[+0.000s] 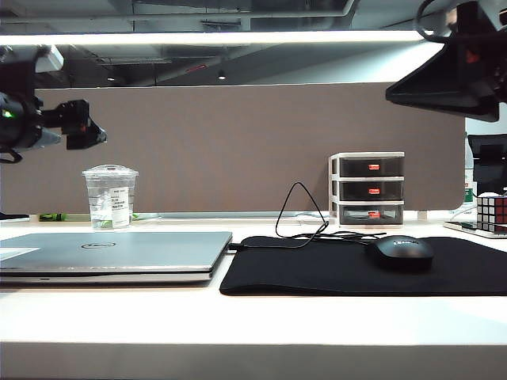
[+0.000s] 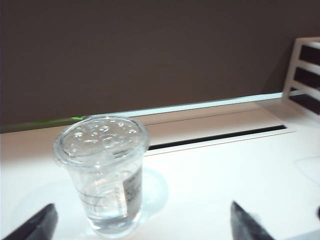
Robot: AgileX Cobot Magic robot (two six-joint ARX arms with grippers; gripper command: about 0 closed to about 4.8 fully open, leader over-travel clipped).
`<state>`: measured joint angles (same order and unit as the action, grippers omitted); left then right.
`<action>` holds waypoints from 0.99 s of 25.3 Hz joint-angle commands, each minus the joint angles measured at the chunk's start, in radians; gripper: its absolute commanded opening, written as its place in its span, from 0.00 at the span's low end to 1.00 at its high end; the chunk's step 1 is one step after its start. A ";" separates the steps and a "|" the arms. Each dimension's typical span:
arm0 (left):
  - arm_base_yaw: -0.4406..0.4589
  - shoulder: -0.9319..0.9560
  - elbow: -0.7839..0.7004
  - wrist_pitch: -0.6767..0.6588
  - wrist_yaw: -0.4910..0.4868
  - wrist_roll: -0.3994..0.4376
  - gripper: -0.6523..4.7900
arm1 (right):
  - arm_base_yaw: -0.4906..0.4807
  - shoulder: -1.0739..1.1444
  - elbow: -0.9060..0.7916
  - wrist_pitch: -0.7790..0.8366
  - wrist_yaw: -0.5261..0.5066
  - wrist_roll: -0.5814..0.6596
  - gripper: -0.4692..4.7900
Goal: Pick up the coffee cup and place it over the laptop.
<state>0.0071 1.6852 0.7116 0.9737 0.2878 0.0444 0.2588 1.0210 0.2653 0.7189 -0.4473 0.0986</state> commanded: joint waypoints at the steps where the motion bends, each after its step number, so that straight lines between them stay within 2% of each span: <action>1: 0.004 0.070 0.043 0.050 0.003 0.008 1.00 | 0.001 0.031 0.021 0.043 -0.004 -0.002 0.20; 6: 0.011 0.251 0.139 0.134 0.001 0.006 1.00 | 0.001 0.073 0.043 0.073 -0.004 -0.010 0.20; 13: 0.011 0.373 0.277 0.134 0.002 -0.001 1.00 | 0.002 0.195 0.146 0.072 -0.030 -0.055 0.20; 19: 0.018 0.447 0.382 0.129 0.001 -0.043 1.00 | 0.004 0.323 0.248 0.080 -0.067 -0.056 0.20; 25: 0.033 0.511 0.483 0.100 0.013 -0.045 1.00 | 0.014 0.416 0.301 0.148 -0.079 -0.067 0.20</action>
<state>0.0391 2.1895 1.1816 1.0782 0.2882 0.0029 0.2714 1.4395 0.5591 0.8410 -0.5243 0.0353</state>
